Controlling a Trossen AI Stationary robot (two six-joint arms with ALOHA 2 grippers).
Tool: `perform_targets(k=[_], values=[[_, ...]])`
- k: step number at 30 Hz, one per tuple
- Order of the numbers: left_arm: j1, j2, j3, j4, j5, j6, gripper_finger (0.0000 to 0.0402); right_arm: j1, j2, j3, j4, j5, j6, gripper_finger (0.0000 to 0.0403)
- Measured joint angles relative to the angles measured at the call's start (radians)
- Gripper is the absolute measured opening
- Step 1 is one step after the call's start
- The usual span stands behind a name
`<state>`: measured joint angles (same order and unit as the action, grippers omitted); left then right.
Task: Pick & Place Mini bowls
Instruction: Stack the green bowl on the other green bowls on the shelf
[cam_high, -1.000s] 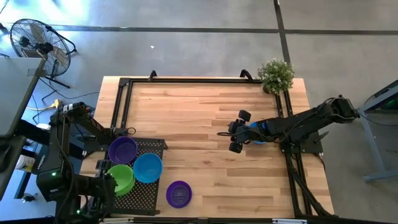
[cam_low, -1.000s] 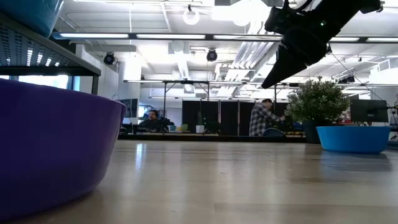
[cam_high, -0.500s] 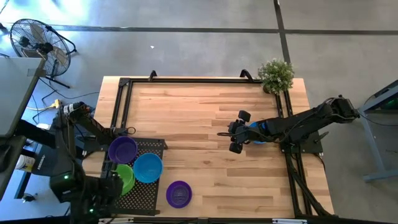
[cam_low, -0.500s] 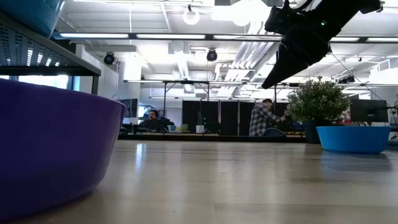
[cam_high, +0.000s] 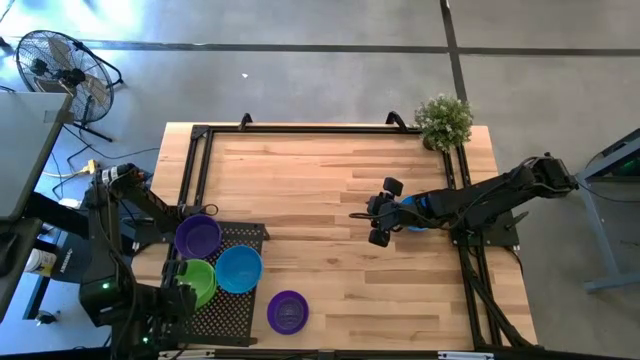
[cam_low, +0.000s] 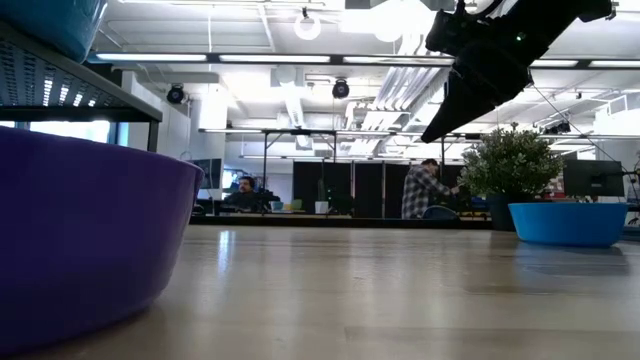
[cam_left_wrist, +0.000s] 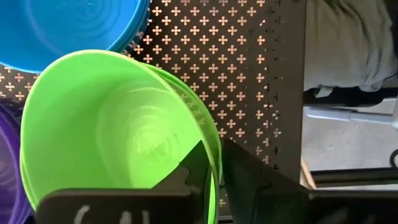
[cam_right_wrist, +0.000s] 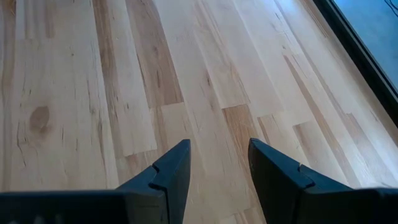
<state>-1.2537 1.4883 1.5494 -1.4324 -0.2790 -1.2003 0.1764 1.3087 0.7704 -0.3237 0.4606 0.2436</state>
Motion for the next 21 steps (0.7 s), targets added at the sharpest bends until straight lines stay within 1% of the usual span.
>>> perform_targets(k=[2, 4, 11, 14, 16, 18, 21], values=[[0.0, 0.0, 0.0, 0.008, 0.0, -0.011, 0.0039, 0.0, 0.0, 0.0, 0.0, 0.0, 0.0, 0.0149], [0.002, 0.0, 0.0, 0.016, 0.0, -0.019, 0.0057, 0.0, 0.0, 0.0, 0.0, 0.0, 0.0, 0.0149], [0.025, 0.0, 0.006, 0.018, 0.035, -0.007, 0.0165, 0.0, 0.0, 0.0, 0.0, -0.001, 0.0, 0.0149], [0.022, 0.0, 0.031, 0.026, 0.06, 0.039, 0.0197, 0.0, 0.0, 0.0, 0.0, -0.001, 0.0, 0.0149], [0.023, 0.0, 0.05, 0.02, 0.063, 0.068, 0.0206, 0.0, 0.0, 0.0, 0.0, -0.001, 0.0, 0.0149], [0.023, 0.0, 0.072, 0.004, 0.057, 0.079, 0.0207, 0.0, 0.0, 0.0, 0.0, -0.001, 0.0, 0.0149], [0.023, -0.001, 0.089, -0.044, 0.027, 0.077, 0.019, 0.0, 0.0, 0.0, 0.0, -0.001, 0.0, 0.0149]])
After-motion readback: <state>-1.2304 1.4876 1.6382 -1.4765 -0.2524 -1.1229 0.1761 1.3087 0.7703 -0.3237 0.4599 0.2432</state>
